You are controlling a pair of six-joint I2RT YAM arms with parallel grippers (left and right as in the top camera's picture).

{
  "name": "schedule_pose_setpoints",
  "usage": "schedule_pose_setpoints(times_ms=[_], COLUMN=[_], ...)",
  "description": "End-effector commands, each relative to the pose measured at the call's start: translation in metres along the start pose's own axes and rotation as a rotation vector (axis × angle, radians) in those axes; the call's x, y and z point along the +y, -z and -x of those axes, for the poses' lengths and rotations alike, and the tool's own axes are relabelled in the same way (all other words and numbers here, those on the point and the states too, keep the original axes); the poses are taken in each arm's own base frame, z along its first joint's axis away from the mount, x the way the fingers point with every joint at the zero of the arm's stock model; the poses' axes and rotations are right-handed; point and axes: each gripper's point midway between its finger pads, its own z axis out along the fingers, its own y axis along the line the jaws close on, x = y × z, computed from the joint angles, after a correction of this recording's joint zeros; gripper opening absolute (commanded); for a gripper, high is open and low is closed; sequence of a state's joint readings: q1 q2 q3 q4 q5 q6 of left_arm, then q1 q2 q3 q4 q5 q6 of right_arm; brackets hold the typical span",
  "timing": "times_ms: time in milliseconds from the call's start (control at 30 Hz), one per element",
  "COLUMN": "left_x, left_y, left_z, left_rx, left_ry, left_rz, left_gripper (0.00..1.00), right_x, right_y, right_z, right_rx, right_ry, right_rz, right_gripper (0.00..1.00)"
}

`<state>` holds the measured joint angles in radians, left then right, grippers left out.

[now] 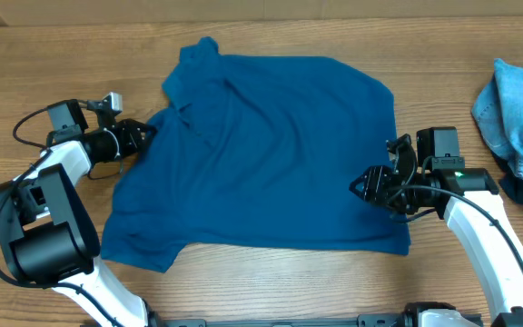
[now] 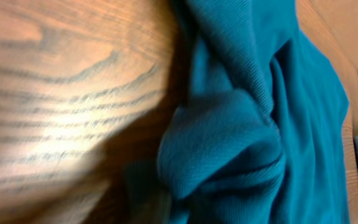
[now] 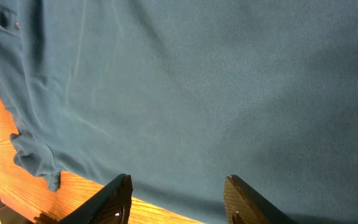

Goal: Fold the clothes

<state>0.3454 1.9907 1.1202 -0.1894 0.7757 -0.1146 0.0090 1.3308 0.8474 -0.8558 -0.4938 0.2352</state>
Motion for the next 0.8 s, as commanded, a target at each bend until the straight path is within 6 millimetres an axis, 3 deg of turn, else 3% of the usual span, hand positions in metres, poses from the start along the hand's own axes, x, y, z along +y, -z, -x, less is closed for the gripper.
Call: schedule_pose_setpoints(times_ms=[0,267,533,633,767], left_x=[0.002,-0.002,-0.026,-0.027,-0.012], left_y=[-0.002,0.029,0.096,0.111,0.12], left_z=[0.005,0.038,0.086,0.088,0.078], left_rx=[-0.011,-0.123,-0.29,-0.29,-0.251], left_ry=[0.026,-0.039,-0.161,-0.188,-0.174], left_rz=[0.013,0.158,0.363,0.437,0.539], left_gripper=[0.04,0.04,0.04,0.04,0.04], right_x=[0.005,0.005,0.004,0.001,0.0], right_y=[0.004,0.004,0.004,0.004,0.004], right_z=[0.006,0.006,0.007,0.008,0.008], right_rx=[-0.018,-0.018,-0.02,-0.026,-0.027], right_ry=[0.017,0.017,0.018,0.018,0.018], right_rz=[0.003,0.003,0.0,-0.018,-0.024], right_gripper=[0.51,0.5,0.49,0.5,0.49])
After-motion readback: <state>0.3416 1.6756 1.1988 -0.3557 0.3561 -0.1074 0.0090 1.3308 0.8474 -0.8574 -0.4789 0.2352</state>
